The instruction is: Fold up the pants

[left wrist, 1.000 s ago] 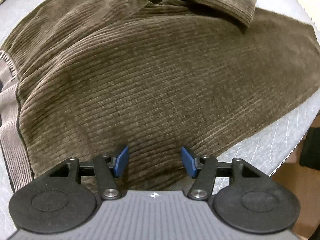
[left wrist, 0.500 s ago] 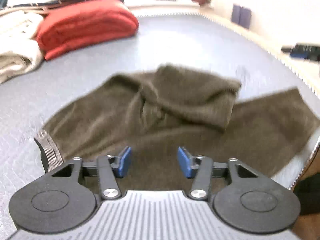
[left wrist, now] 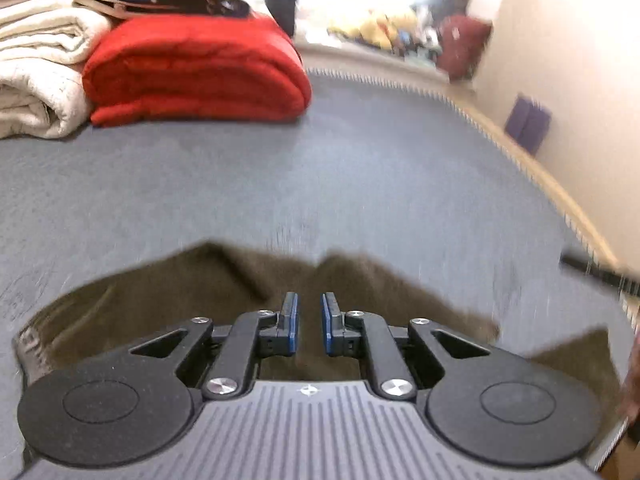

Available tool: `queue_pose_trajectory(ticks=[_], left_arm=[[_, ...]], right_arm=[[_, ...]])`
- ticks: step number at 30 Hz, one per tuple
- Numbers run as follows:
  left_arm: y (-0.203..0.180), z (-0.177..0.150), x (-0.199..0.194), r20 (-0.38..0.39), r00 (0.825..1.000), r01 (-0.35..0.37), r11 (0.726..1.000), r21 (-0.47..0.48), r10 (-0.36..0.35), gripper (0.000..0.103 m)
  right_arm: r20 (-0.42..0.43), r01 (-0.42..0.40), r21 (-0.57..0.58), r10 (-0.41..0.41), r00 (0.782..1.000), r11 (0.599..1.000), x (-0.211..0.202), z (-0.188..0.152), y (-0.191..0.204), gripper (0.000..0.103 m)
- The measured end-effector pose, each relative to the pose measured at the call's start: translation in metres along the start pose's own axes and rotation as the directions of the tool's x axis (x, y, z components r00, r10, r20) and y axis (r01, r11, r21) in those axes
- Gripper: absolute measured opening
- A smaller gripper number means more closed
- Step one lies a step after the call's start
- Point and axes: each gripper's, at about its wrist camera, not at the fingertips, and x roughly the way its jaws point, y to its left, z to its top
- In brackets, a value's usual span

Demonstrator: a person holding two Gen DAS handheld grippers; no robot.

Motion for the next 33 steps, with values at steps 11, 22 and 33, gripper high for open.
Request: queue_pose_trajectory(ticks=[11, 22, 33], left_arm=[[0.046, 0.004, 0.090, -0.225, 0.970, 0.014, 0.943, -0.332, -0.093, 0.018], [0.050, -0.013, 0.153, -0.348, 0.934, -0.054, 0.934, -0.352, -0.077, 0.053], [0.032, 0.019, 0.099, -0.061, 0.991, -0.123, 0.988, -0.088, 0.118, 0.015]], right_arm=[[-0.193, -0.113, -0.038, 0.104, 0.976, 0.993, 0.075, -0.010, 0.034, 0.048], [-0.288, -0.120, -0.080, 0.093, 0.953, 0.989, 0.126, -0.012, 0.047, 0.051], [-0.405, -0.179, -0.077, 0.133, 0.905, 0.981, 0.167, -0.030, 0.065, 0.023]])
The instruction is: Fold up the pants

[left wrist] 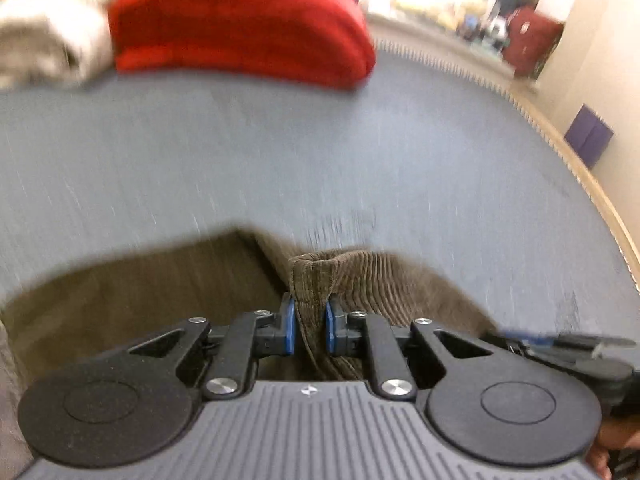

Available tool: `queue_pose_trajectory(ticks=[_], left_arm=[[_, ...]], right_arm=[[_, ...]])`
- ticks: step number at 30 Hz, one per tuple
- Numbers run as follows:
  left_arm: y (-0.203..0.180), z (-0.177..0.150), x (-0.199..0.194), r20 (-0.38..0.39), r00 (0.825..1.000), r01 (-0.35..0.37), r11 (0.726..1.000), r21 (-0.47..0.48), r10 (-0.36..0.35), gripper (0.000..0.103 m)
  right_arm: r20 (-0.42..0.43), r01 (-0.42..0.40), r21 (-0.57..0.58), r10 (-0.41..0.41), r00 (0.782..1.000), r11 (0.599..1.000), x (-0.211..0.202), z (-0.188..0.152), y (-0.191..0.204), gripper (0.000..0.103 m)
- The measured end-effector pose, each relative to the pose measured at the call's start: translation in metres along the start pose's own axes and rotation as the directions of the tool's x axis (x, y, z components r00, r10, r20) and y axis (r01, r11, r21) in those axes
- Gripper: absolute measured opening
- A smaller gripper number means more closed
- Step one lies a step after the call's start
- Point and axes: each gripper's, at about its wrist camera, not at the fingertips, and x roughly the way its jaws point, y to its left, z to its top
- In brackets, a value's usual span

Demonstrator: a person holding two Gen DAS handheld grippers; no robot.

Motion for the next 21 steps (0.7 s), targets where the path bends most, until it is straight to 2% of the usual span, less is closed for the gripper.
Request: queue_pose_trajectory(ticks=[1, 4, 6, 7, 10, 12, 14, 16, 18, 20, 21], left_arm=[[0.000, 0.003, -0.007, 0.041, 0.999, -0.012, 1.000, 0.010, 0.012, 0.015], [0.007, 0.005, -0.033, 0.156, 0.985, -0.071, 0.997, 0.011, 0.068, 0.015], [0.019, 0.005, -0.045, 0.188, 0.976, -0.103, 0.994, -0.023, 0.105, 0.015], [0.027, 0.004, -0.046, 0.177, 0.977, -0.112, 0.992, -0.050, 0.119, 0.015], [0.052, -0.006, -0.044, 0.073, 0.990, -0.111, 0.981, -0.157, 0.123, 0.015], [0.065, -0.016, -0.038, -0.005, 0.990, -0.141, 0.971, -0.194, 0.143, 0.015], [0.077, -0.032, -0.033, -0.084, 0.986, -0.156, 0.962, -0.222, 0.141, 0.016], [0.093, -0.048, -0.027, -0.183, 0.975, -0.173, 0.947, -0.270, 0.126, 0.017], [0.109, -0.059, -0.027, -0.215, 0.971, -0.180, 0.916, -0.357, 0.107, 0.017], [0.116, -0.064, -0.028, -0.226, 0.971, -0.169, 0.905, -0.391, 0.084, 0.017], [0.117, -0.065, -0.029, -0.227, 0.971, -0.165, 0.901, -0.401, 0.077, 0.017]], right_arm=[[0.014, -0.001, -0.015, 0.001, 1.000, 1.000, -0.003, -0.001, 0.006, 0.010], [0.085, -0.070, -0.112, 0.080, 0.993, 0.991, -0.025, -0.005, 0.030, 0.004], [0.109, -0.146, -0.262, 0.180, 0.978, 0.954, -0.044, -0.014, 0.056, 0.004], [0.096, -0.194, -0.324, 0.236, 0.967, 0.926, -0.051, -0.021, 0.066, 0.004], [-0.052, -0.360, -0.464, 0.381, 0.923, 0.809, -0.059, -0.051, 0.099, 0.004], [-0.124, -0.384, -0.507, 0.376, 0.918, 0.771, -0.056, -0.070, 0.115, 0.004], [-0.148, -0.352, -0.528, 0.325, 0.934, 0.773, -0.052, -0.084, 0.125, 0.008], [-0.131, -0.330, -0.493, 0.307, 0.943, 0.805, -0.053, -0.086, 0.125, 0.010], [-0.072, -0.338, -0.398, 0.339, 0.938, 0.853, -0.062, -0.075, 0.115, 0.024], [0.032, -0.326, -0.275, 0.347, 0.937, 0.905, -0.073, -0.065, 0.097, 0.051], [0.077, -0.317, -0.211, 0.339, 0.938, 0.925, -0.076, -0.062, 0.087, 0.055]])
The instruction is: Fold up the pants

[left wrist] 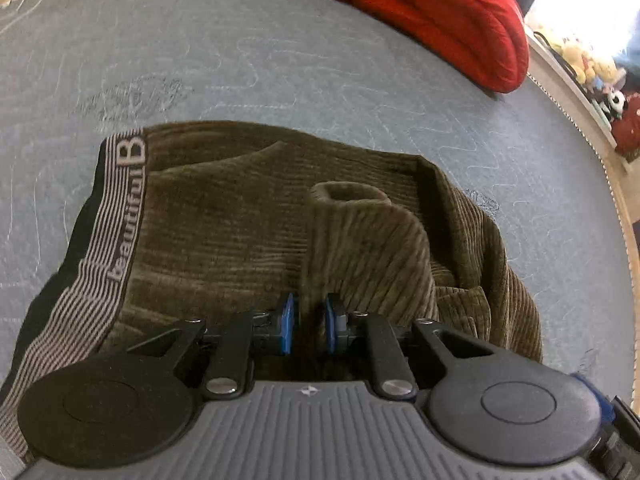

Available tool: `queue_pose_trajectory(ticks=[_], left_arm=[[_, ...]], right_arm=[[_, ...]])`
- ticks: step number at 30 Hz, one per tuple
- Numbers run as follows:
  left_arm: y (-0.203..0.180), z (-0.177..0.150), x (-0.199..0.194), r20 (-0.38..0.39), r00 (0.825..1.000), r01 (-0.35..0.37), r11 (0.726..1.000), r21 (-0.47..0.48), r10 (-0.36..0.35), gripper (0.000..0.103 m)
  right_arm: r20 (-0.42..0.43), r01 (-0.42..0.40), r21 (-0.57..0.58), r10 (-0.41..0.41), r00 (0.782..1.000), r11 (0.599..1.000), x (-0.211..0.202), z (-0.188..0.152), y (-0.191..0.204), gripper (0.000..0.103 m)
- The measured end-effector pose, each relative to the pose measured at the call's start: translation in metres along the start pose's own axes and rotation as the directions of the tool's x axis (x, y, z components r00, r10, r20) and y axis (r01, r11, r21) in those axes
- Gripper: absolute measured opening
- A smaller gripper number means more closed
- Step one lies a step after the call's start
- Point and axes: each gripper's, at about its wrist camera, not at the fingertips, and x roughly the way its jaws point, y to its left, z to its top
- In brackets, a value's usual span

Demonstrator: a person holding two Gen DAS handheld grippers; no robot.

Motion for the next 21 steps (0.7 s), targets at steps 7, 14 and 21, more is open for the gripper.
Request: queue_pose_trajectory(ticks=[7, 14, 21], left_arm=[[-0.005, 0.010, 0.003, -0.003, 1.000, 0.022, 0.998, -0.057, -0.022, 0.033], [-0.007, 0.022, 0.012, -0.002, 1.000, 0.008, 0.998, -0.055, -0.008, 0.033], [-0.021, 0.037, 0.007, 0.059, 0.998, 0.024, 0.998, -0.060, -0.021, 0.033]], right_arm=[[-0.080, 0.004, 0.183, 0.011, 0.997, 0.983, 0.024, -0.013, -0.027, 0.055], [-0.296, 0.020, 0.021, -0.013, 0.955, 1.000, 0.061, -0.027, 0.004, 0.029], [-0.187, -0.131, -0.053, 0.119, 0.975, 0.990, 0.021, -0.004, 0.019, 0.008]])
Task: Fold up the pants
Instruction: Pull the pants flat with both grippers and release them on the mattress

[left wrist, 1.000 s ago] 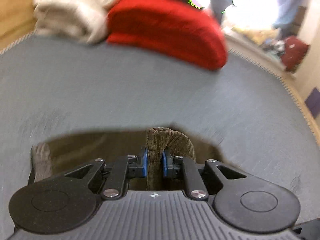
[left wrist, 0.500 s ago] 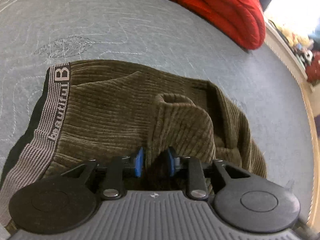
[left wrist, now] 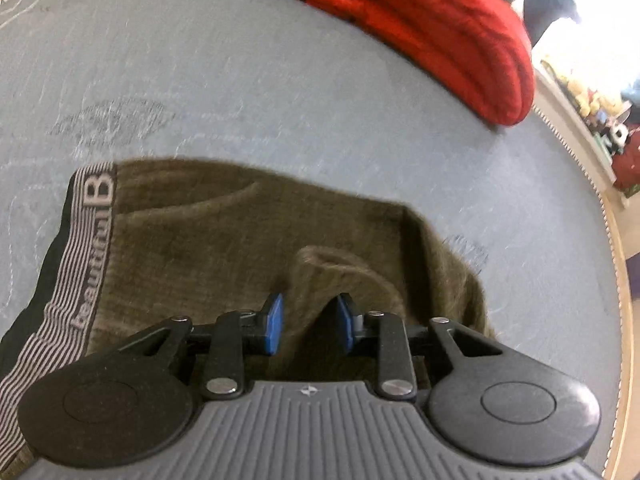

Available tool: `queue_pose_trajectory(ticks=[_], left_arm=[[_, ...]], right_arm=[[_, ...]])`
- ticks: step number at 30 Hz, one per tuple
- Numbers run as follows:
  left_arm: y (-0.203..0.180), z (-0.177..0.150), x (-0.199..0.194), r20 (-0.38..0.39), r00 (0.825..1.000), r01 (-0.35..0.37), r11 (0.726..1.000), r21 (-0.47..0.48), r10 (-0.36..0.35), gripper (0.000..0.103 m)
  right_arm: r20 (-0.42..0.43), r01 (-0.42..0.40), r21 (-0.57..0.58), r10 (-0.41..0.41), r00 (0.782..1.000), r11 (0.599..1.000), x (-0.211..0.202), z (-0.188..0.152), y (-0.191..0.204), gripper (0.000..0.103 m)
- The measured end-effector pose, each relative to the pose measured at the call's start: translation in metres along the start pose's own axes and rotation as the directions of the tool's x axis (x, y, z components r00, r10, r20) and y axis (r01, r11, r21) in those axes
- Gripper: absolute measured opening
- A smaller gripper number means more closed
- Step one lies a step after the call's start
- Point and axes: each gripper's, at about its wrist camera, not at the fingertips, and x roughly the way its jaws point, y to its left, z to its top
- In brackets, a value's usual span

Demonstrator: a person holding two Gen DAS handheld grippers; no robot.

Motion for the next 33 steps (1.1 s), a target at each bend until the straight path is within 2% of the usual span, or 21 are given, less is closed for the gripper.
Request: queue_pose_trajectory(ticks=[2, 4, 5, 6, 7, 8, 9, 10, 11, 12, 13, 16, 18, 19, 22, 26, 27, 29, 30, 31, 33], left_arm=[[-0.010, 0.003, -0.011, 0.077, 0.997, 0.026, 1.000, 0.008, -0.026, 0.033], [-0.024, 0.003, -0.027, 0.184, 0.981, 0.060, 0.997, 0.054, -0.069, 0.033], [-0.033, 0.001, -0.034, 0.229, 0.968, 0.081, 0.992, 0.093, -0.100, 0.033], [-0.043, -0.003, -0.040, 0.270, 0.952, 0.109, 0.985, 0.137, -0.143, 0.033], [-0.051, -0.008, -0.044, 0.292, 0.939, 0.133, 0.976, 0.174, -0.180, 0.033], [-0.061, -0.013, -0.046, 0.300, 0.929, 0.155, 0.963, 0.219, -0.217, 0.033], [-0.071, -0.019, -0.045, 0.288, 0.924, 0.176, 0.947, 0.269, -0.253, 0.033], [-0.081, -0.026, -0.042, 0.257, 0.922, 0.202, 0.927, 0.317, -0.289, 0.033], [-0.089, -0.032, -0.036, 0.217, 0.924, 0.229, 0.909, 0.348, -0.316, 0.035], [-0.098, -0.038, -0.026, 0.154, 0.929, 0.261, 0.890, 0.373, -0.337, 0.043], [-0.106, -0.043, -0.017, 0.091, 0.934, 0.284, 0.874, 0.395, -0.345, 0.047], [-0.129, -0.064, 0.014, -0.067, 0.949, 0.305, 0.839, 0.450, -0.309, 0.048], [-0.137, -0.074, 0.036, -0.148, 0.949, 0.316, 0.828, 0.464, -0.280, 0.053], [-0.141, -0.079, 0.045, -0.187, 0.948, 0.316, 0.822, 0.473, -0.257, 0.060], [-0.146, -0.092, 0.072, -0.250, 0.957, 0.265, 0.799, 0.539, -0.148, 0.070], [-0.147, -0.107, 0.088, -0.272, 0.960, 0.232, 0.728, 0.646, -0.065, 0.070], [-0.148, -0.108, 0.088, -0.265, 0.963, 0.225, 0.711, 0.667, -0.056, 0.065], [-0.150, -0.113, 0.090, -0.231, 0.973, 0.180, 0.666, 0.724, -0.012, 0.041], [-0.150, -0.114, 0.091, -0.198, 0.980, 0.141, 0.636, 0.759, 0.019, 0.024], [-0.148, -0.114, 0.090, -0.196, 0.980, 0.144, 0.616, 0.775, 0.018, 0.021], [-0.144, -0.110, 0.089, -0.210, 0.978, 0.152, 0.622, 0.768, 0.021, 0.012]], right_arm=[[0.147, -0.033, 0.106, 0.018, 0.989, 0.994, -0.032, 0.006, -0.025, 0.008], [0.324, -0.068, 0.229, -0.010, 0.946, 0.971, -0.070, 0.005, -0.059, 0.007], [0.408, -0.077, 0.308, -0.058, 0.911, 0.948, -0.091, 0.004, -0.079, 0.007], [0.502, -0.093, 0.403, -0.135, 0.854, 0.910, -0.116, -0.004, -0.103, 0.007], [0.601, -0.123, 0.520, -0.260, 0.755, 0.845, -0.148, -0.019, -0.131, 0.007], [0.639, -0.138, 0.618, -0.393, 0.661, 0.774, -0.171, -0.034, -0.153, 0.007], [0.617, -0.144, 0.729, -0.552, 0.561, 0.669, -0.193, -0.053, -0.177, 0.007], [0.540, -0.145, 0.824, -0.682, 0.494, 0.548, -0.210, -0.073, -0.203, 0.007], [0.451, -0.128, 0.886, -0.764, 0.462, 0.445, -0.220, -0.091, -0.226, 0.007], [0.328, -0.083, 0.941, -0.830, 0.451, 0.327, -0.226, -0.110, -0.247, 0.007], [0.231, -0.047, 0.970, -0.852, 0.469, 0.237, -0.226, -0.126, -0.264, 0.008], [0.131, -0.026, 0.989, -0.802, 0.583, 0.142, -0.212, -0.157, -0.301, 0.012], [0.102, 0.040, 0.986, -0.779, 0.619, 0.161, -0.210, -0.163, -0.315, 0.014], [0.097, 0.057, 0.984, -0.777, 0.623, 0.168, -0.206, -0.163, -0.319, 0.017], [0.090, 0.025, 0.991, -0.788, 0.610, 0.132, -0.207, -0.172, -0.328, 0.040], [0.113, -0.087, 0.993, -0.808, 0.578, 0.077, -0.222, -0.201, -0.348, 0.049], [0.130, -0.122, 0.990, -0.806, 0.578, 0.072, -0.214, -0.203, -0.351, 0.051], [0.171, -0.193, 0.979, -0.792, 0.586, 0.068, -0.203, -0.209, -0.362, 0.052], [0.180, -0.221, 0.974, -0.781, 0.597, 0.056, -0.200, -0.212, -0.368, 0.052], [0.184, -0.237, 0.971, -0.773, 0.607, 0.045, -0.195, -0.211, -0.373, 0.052], [0.198, -0.260, 0.965, -0.770, 0.607, 0.043, -0.193, -0.213, -0.380, 0.048]])
